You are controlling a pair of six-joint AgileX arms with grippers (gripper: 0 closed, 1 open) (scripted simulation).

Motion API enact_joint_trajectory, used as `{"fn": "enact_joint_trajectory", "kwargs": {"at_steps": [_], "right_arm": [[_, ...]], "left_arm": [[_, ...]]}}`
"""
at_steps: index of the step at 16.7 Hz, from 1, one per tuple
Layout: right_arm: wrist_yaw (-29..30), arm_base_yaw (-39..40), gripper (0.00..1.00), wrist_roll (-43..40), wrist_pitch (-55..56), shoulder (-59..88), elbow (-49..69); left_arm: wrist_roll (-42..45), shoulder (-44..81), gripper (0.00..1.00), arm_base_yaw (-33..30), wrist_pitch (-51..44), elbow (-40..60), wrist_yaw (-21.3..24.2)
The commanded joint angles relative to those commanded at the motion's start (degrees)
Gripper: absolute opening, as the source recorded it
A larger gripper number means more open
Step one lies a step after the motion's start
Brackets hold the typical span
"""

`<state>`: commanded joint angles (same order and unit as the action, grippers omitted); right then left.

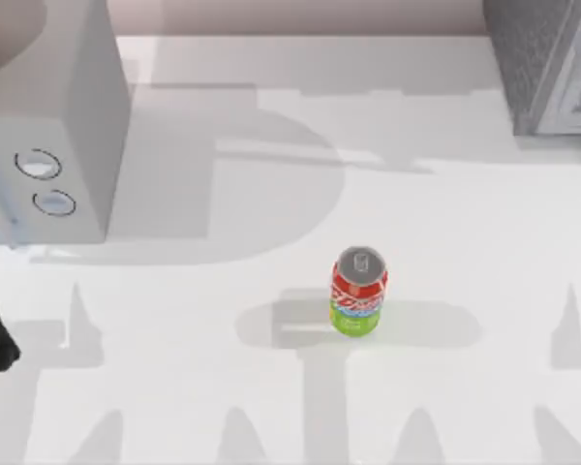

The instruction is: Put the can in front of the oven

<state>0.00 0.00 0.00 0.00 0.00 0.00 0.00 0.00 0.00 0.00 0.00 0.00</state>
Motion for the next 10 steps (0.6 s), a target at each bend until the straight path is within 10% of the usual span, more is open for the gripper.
{"fn": "enact_joint_trajectory", "kwargs": {"at_steps": [10], "right_arm": [[0.00, 0.00, 1.00, 0.00, 0.00, 0.00, 0.00]], "left_arm": [[0.03, 20.56, 1.00, -8.44, -14.48, 21.04, -0.24]]}}
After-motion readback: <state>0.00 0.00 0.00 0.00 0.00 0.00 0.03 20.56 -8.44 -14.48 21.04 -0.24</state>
